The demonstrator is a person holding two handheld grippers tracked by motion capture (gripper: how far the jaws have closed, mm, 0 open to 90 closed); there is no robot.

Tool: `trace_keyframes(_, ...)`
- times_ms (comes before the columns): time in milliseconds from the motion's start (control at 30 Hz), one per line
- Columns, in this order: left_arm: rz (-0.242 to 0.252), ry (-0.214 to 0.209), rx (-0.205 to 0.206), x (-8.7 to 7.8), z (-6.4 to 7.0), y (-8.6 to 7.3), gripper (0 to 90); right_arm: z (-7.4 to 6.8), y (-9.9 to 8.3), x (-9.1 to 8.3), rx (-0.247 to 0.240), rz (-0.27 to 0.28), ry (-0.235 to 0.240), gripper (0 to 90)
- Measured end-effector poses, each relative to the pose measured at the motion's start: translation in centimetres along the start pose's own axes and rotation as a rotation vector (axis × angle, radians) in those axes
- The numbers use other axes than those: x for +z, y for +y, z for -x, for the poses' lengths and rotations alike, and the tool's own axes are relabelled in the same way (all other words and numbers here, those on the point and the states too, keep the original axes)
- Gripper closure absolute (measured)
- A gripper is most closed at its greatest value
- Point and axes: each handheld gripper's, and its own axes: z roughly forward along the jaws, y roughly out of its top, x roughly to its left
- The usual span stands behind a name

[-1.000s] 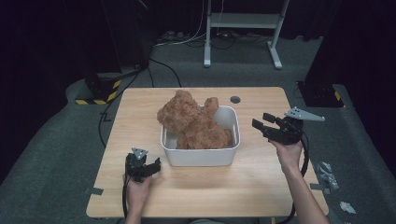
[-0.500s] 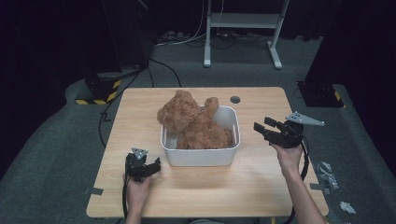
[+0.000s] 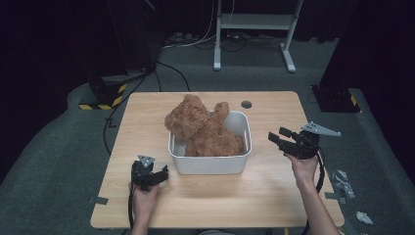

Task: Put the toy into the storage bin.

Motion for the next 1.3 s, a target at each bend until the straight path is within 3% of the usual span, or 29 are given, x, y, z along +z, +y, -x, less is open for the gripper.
trace_keyframes(1300, -0.001, -0.002, 0.002, 0.0, 0.0, 0.0, 22.7, 1.7, -3.0, 1.0, 0.047, -0.048, -0.038, 38.2)
